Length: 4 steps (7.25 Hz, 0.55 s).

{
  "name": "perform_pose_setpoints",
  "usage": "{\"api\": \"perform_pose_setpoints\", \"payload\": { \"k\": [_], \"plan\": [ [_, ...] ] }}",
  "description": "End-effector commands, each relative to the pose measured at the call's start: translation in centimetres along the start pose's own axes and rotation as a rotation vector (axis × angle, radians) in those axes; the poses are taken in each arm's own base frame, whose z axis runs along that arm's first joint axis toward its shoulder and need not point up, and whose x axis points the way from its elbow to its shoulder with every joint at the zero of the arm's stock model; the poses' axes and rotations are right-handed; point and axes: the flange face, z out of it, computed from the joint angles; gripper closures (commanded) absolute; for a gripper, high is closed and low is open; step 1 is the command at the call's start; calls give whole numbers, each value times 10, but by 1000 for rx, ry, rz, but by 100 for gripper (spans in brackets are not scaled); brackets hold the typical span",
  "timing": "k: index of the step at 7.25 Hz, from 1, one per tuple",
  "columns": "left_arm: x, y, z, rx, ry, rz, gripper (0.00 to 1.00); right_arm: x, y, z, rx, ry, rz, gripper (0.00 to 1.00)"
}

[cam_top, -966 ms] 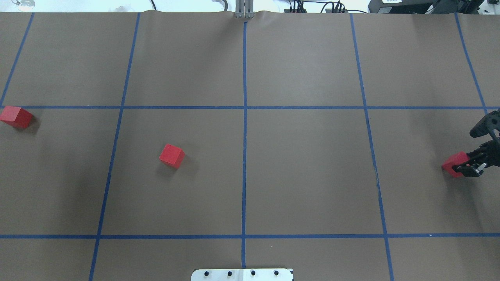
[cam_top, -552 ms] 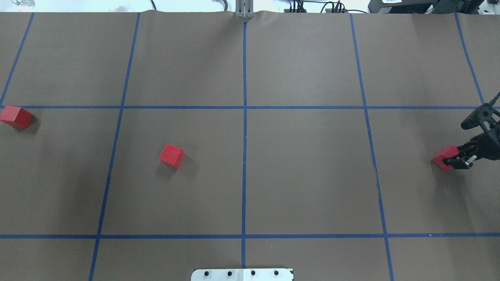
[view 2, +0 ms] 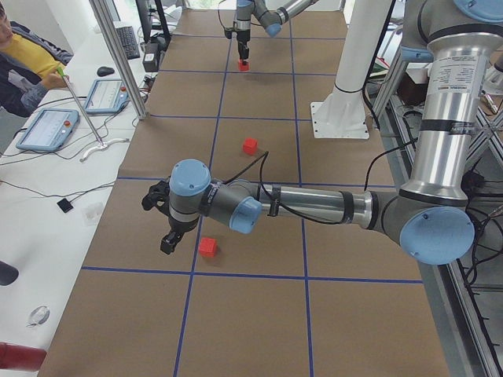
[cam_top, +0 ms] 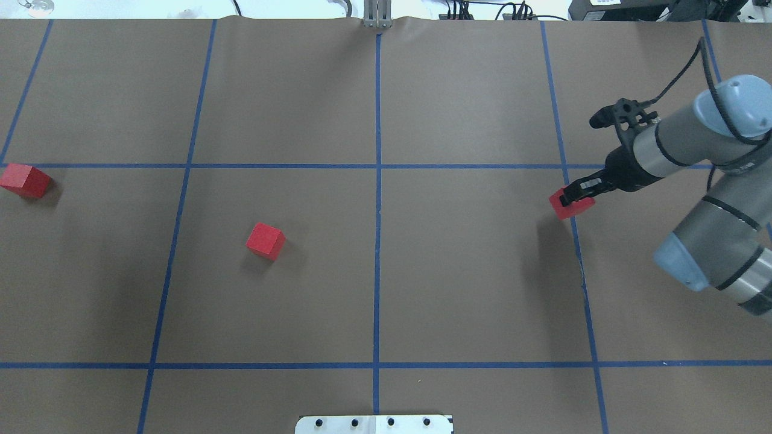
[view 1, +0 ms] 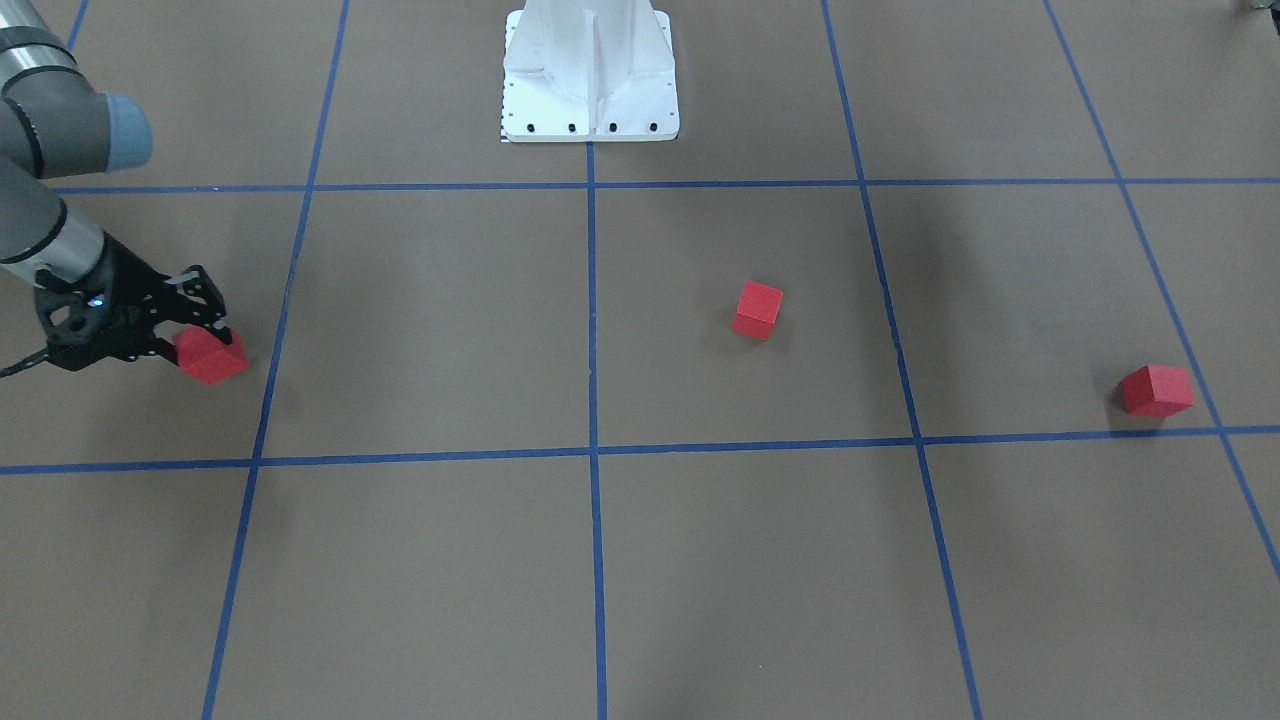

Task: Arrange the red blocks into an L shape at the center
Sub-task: 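Carry the red cube with the right gripper toward the table center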

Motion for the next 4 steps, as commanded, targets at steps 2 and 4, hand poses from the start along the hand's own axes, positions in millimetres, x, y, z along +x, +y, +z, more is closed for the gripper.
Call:
{"api": "perform_pose_setpoints", "payload": {
  "k": [2,4],
  "plan": [
    [-1,1,1,-2,0,-2,0,-201,-41,28,-50,48,187,100],
    [-3,2,3,-6,0,-5,0,-297,-29,58,-28,146,257,100]
  ]
}}
